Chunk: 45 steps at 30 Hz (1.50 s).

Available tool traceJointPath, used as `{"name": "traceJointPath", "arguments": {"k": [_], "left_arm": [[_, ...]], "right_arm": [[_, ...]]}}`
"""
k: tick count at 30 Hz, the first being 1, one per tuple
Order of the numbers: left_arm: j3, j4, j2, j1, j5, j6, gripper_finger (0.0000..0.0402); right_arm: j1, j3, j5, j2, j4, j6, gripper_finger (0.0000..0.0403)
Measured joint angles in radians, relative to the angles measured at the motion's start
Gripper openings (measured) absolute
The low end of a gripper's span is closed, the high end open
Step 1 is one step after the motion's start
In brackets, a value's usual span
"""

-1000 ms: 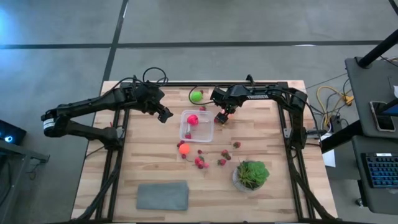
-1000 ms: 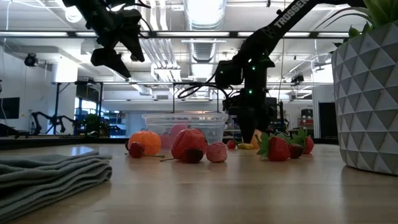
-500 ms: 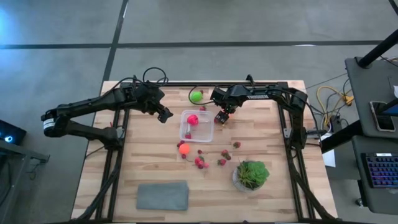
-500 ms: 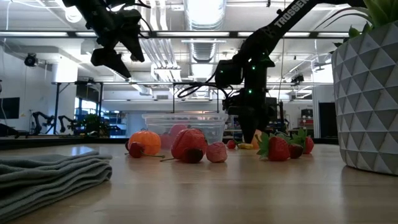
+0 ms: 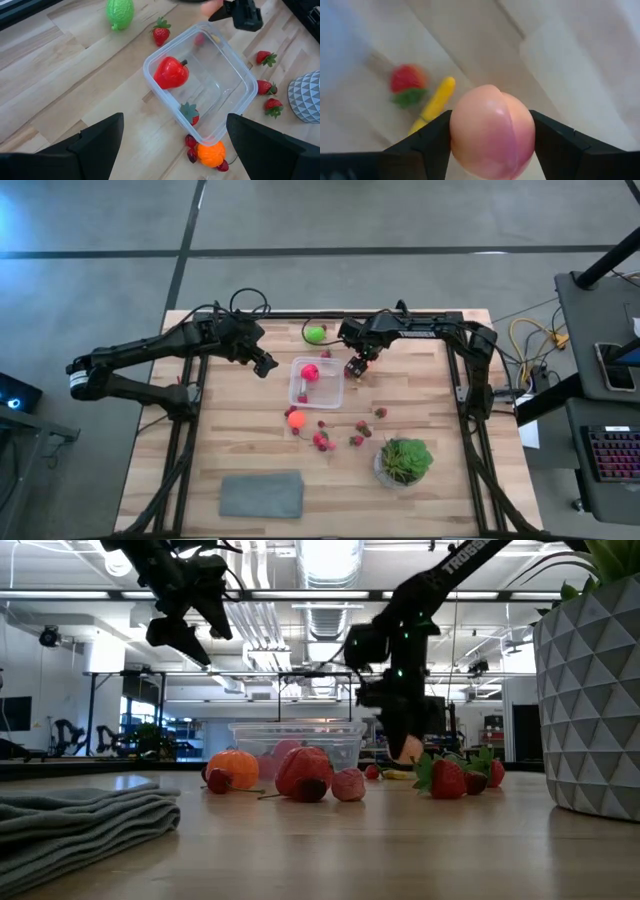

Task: Pick and placing Produce into tupperware
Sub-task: Put the pink peach into the transparent bin, then put the green melon into the transparent bin

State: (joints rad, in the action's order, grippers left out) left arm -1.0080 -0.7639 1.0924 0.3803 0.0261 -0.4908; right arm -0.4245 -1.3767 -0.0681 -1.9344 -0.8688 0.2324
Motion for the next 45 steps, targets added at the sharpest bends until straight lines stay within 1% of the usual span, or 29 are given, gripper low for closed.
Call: {"name": "traceJointPath", "arguments": {"k": [6, 12, 19, 24, 30, 32, 34, 41, 43, 45], "left_arm": [[0.000, 0.000, 0.000, 0.000, 0.000, 0.001, 0.0338], [0.000, -0.004, 0.000, 0.000, 0.000, 0.004, 0.0338], [0.000, -0.052, -0.001, 0.000, 0.000, 0.060, 0.0338], [0.000, -0.109, -0.002, 0.000, 0.000, 0.062, 0.0338], [0.000, -0.136, -0.004, -0.001, 0.001, 0.068, 0.0338], [0.000, -0.144, -0.007, -0.001, 0.001, 0.086, 0.0338], [0.000, -0.148, -0.009, -0.001, 0.001, 0.088, 0.0338], [0.001, -0.145, -0.016, -0.004, 0.001, 0.135, 0.0338], [0.001, -0.142, -0.010, -0.004, 0.000, 0.136, 0.0338], [0.001, -0.129, 0.004, -0.004, 0.000, 0.136, 0.0338]], "right_arm": [[0.030, -0.057, 0.072, 0.082, -0.001, 0.008, 0.0238], [0.094, -0.149, 0.177, 0.087, 0.046, -0.039, 0.0238], [0.163, -0.189, 0.184, 0.040, 0.058, -0.057, 0.0239], [0.190, -0.189, 0.182, 0.000, 0.065, -0.054, 0.0260], [0.217, -0.191, 0.180, -0.039, 0.072, -0.026, 0.0291], [0.223, -0.202, 0.162, -0.045, 0.076, -0.023, 0.0301], [0.227, -0.212, 0.120, -0.043, 0.076, -0.022, 0.0309], [0.214, -0.291, -0.166, 0.016, 0.056, 0.007, 0.0326], [0.199, -0.316, -0.204, 0.024, 0.040, 0.029, 0.0327], [0.174, -0.339, -0.207, 0.024, -0.005, 0.079, 0.0326]]}}
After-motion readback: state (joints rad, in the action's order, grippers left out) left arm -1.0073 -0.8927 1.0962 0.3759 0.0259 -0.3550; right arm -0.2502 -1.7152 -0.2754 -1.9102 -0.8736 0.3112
